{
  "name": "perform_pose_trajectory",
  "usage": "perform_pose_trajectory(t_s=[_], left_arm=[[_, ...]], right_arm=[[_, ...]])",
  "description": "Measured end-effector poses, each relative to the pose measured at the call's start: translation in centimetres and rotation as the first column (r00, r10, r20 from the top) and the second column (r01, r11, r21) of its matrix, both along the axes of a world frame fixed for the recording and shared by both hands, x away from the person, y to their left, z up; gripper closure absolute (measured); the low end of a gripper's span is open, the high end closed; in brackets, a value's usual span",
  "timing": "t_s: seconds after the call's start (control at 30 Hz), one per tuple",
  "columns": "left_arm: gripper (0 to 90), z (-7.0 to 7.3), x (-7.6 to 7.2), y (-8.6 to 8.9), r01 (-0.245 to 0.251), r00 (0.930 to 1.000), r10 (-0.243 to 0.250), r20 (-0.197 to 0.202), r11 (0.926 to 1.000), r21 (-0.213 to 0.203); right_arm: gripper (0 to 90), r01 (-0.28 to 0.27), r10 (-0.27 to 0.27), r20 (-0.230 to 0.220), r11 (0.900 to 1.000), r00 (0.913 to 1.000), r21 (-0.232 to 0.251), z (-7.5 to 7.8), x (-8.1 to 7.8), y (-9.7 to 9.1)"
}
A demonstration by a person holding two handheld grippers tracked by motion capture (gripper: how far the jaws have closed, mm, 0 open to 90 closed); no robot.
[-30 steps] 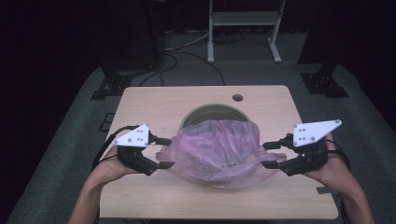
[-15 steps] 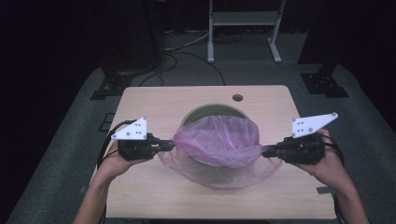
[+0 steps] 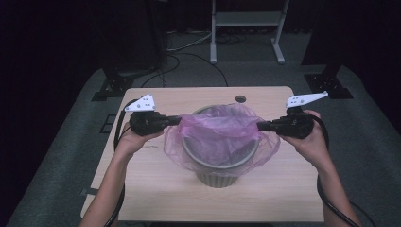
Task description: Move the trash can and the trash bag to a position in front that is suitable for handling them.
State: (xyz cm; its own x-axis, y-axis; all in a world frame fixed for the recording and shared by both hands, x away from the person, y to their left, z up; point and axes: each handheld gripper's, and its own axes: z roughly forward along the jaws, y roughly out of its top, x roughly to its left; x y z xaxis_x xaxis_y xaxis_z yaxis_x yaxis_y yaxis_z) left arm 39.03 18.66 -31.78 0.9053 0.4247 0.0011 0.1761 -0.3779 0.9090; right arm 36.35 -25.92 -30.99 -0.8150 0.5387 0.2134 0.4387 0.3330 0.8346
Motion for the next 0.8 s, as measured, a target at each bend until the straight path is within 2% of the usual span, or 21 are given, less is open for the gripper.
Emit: perform_pose_trajectory(t_s=[0.17, 0.37, 0.53, 0.8], left_arm=[[89.6, -1.8, 1.6, 0.1, -0.048, 0.9976, 0.047, -0.052, 0.9986, -0.023], [89.7, -3.4, 3.1, 0.0, -0.102, 0.99, 0.096, -0.104, 0.9931, -0.057], [89.7, -4.5, 3.8, -0.8, -0.099, 0.9868, 0.091, -0.134, 0.9934, -0.057], [89.8, -5.5, 4.7, -1.6, -0.105, 0.9831, 0.095, -0.157, 0.9927, -0.059]], right_arm=[[89.7, 0.063, -0.062, -0.051, 0.9977, 0.9968, 0.025, -1.3, 1.4, -0.1], [89.7, 0.116, -0.113, -0.106, 0.9931, 0.9879, 0.016, -3.2, 2.6, -0.2], [89.8, 0.134, -0.131, -0.133, 0.991, 0.9823, 0.009, -4.2, 3.3, 0.1], [90.0, 0.137, -0.135, -0.161, 0.9905, 0.9777, 0.003, -5.5, 4.0, 0.4]])
